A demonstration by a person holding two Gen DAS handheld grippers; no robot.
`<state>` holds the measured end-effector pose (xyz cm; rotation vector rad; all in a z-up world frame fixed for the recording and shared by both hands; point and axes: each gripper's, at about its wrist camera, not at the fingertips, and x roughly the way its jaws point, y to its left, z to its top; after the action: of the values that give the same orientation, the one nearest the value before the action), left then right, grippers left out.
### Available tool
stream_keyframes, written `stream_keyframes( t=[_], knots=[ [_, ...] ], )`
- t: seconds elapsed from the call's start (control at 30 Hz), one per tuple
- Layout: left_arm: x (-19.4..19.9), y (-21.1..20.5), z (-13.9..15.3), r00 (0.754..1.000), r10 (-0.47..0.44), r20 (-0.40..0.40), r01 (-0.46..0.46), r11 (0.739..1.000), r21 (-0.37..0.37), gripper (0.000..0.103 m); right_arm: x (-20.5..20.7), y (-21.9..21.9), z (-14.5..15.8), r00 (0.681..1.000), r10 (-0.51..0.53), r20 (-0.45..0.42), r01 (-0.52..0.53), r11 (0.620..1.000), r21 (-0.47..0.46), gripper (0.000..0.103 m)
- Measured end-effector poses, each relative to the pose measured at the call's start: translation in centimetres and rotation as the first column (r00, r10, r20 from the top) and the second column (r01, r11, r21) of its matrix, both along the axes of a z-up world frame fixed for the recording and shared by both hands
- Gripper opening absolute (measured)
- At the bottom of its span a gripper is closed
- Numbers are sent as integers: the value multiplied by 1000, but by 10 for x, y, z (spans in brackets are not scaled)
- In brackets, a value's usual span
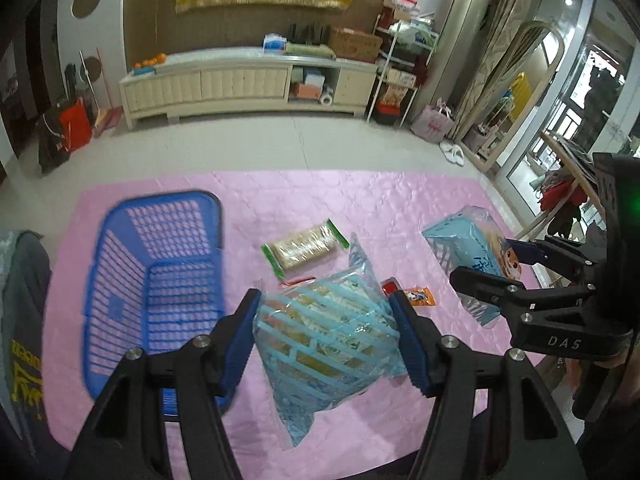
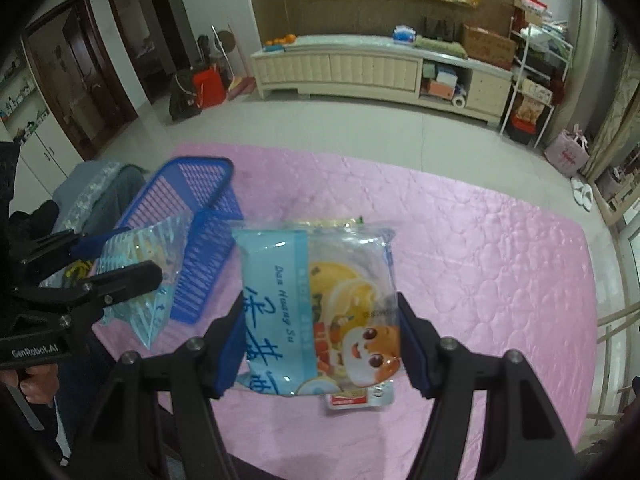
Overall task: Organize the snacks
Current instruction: 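Carry the striped bag to the basket with left tool while right carries bread bag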
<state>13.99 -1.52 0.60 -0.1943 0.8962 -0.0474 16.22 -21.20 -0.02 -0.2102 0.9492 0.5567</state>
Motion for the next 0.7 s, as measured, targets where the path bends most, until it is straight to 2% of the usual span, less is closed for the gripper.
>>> stream_keyframes(
  t=[0.33, 0.5, 0.7],
  knots=[
    [-35, 64, 53, 995, 4, 102, -9, 999, 45, 62, -21, 56, 46, 998, 15, 63, -19, 997, 72, 71],
    [-39, 109, 66, 993, 26, 113, -32, 998, 46, 62, -21, 87, 54, 996, 38, 84, -45, 996, 73, 71],
    [-32, 152, 67, 993, 57, 107, -63, 996, 59, 62, -3, 131, 46, 996, 73, 43, -76, 994, 83, 71]
  ],
)
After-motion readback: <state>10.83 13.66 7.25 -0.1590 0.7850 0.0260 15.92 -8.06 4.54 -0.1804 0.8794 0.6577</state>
